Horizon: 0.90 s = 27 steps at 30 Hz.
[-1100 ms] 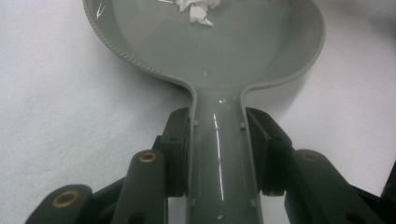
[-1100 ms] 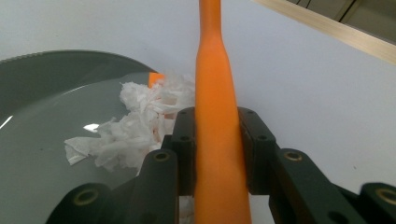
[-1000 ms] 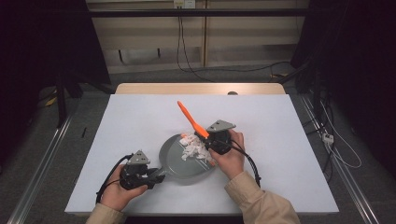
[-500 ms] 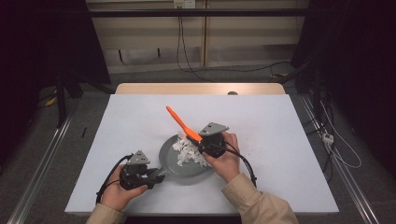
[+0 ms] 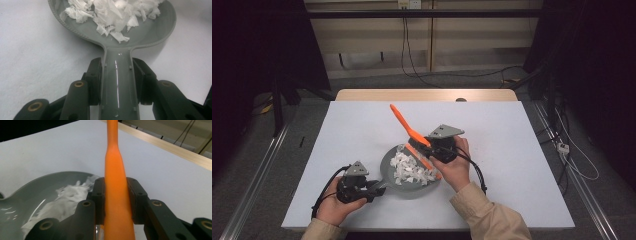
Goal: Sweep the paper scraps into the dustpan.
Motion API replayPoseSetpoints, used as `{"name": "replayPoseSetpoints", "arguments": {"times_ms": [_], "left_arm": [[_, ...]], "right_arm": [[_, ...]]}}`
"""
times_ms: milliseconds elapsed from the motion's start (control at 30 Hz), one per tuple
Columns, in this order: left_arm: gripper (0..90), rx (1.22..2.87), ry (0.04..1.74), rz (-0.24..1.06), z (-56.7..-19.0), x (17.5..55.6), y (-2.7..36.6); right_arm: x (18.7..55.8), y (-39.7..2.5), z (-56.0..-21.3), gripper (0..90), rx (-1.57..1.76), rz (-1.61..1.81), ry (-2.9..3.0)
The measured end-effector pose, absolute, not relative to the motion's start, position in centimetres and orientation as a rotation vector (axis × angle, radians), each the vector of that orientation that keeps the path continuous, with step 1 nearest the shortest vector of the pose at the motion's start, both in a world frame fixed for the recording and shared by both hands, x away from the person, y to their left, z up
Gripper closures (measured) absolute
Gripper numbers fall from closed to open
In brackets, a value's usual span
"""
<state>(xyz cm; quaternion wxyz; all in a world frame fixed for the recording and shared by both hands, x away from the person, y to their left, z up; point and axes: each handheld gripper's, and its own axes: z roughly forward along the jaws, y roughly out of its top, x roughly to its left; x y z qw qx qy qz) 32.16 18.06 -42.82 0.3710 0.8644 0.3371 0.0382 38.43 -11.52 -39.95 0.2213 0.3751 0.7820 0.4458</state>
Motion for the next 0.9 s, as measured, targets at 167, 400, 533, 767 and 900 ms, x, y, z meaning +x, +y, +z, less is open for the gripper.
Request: {"name": "replayPoseSetpoints", "arguments": {"times_ms": [167, 400, 533, 767, 900], "left_arm": [[61.8, 2.208, 0.878, 0.085, -42.8, 32.1, 18.6], [61.7, 2.202, 0.886, 0.076, -42.8, 32.1, 19.0], [61.7, 2.212, 0.884, 0.07, -42.9, 32.2, 19.0], [61.6, 2.206, 0.885, 0.067, -43.0, 32.3, 19.1], [61.8, 2.209, 0.886, 0.059, -43.2, 32.3, 19.0]], "right_arm": [[39.8, -12.5, -40.5, 71.2, 1.103, 1.236, 2.104], [42.0, -12.7, -42.0, 71.2, 1.099, 1.152, 2.07], [42.4, -11.9, -43.0, 71.2, 1.04, 1.105, 2.114], [40.3, -9.8, -42.7, 71.0, 0.919, 1.079, 2.212], [38.9, -9.6, -42.5, 71.0, 0.872, 1.124, 2.262]]}}
